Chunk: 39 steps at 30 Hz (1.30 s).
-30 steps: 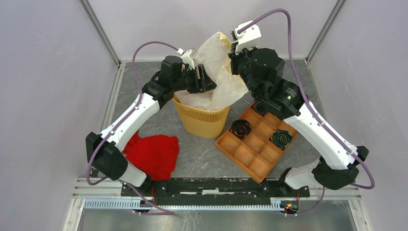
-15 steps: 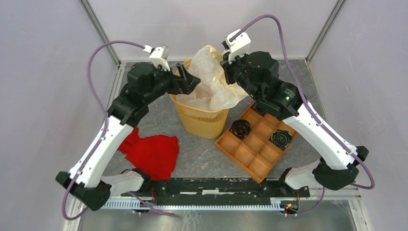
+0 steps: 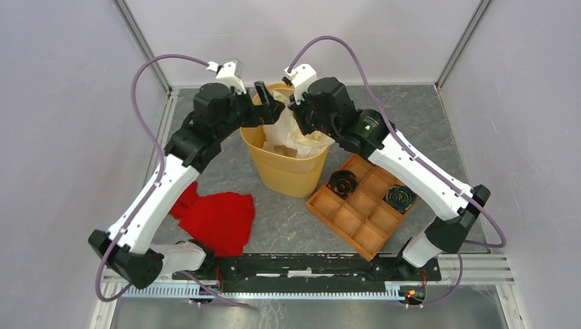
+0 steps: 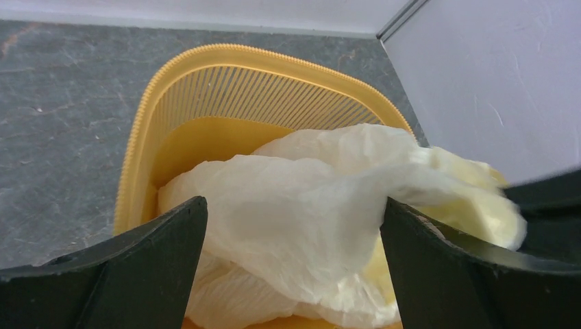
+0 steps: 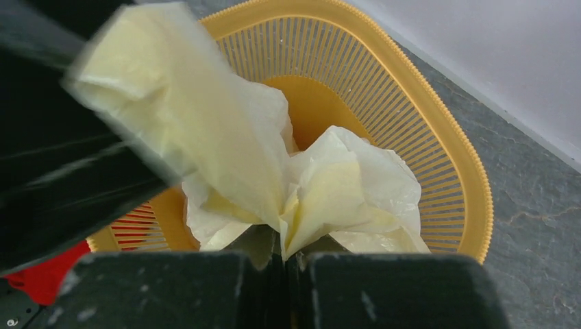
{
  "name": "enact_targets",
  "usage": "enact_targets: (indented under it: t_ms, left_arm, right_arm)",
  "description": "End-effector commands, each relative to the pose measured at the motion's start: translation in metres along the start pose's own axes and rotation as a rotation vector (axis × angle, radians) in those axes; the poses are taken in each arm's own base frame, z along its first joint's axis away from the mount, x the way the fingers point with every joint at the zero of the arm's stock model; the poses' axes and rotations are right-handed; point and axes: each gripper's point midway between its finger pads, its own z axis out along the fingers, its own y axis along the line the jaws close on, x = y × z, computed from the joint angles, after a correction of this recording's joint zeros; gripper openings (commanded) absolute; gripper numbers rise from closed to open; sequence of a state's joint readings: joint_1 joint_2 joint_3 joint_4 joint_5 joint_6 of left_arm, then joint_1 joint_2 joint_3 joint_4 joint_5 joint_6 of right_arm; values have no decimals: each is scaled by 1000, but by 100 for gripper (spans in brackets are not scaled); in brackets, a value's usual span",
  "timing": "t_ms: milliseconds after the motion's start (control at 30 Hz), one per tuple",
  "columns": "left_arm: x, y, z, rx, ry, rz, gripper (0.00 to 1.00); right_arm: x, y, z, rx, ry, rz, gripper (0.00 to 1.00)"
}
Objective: Put the trash bags into the trash bin
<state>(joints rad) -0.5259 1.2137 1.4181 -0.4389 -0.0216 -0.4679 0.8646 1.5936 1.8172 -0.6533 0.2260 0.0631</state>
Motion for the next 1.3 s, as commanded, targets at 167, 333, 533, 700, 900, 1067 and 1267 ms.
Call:
enact_targets:
  t_ms: [167,333,533,700,900,1067,1267]
  left_arm:
    - [10,-35,44,162,114,-91,100]
    - [19,-16,53,127,146,-99,97]
    - [-13,-19,0,168,6,-15,100]
    - [-15,-29,-39,225,-40,-66,92]
    - [15,-71,-47,513,44,-214,88]
    - [26,-79,-26,527,130,-247,79]
    - [37,-77,-8,482,162,-250,64]
  right_arm:
    - [-44,-14,-48,12,-172,42,0]
    - [-33,-19,-31,49,-139,38,0]
    - [-43,-15,-30,22,-213,75,8]
    - [-55,-20,-29,28,-259,150,9]
    - [-69,-23,-37,9,-345,285,17]
    - [-71,-21,-43,-10,-364,315,18]
    - [-71,-17,-43,-31,-363,322,18]
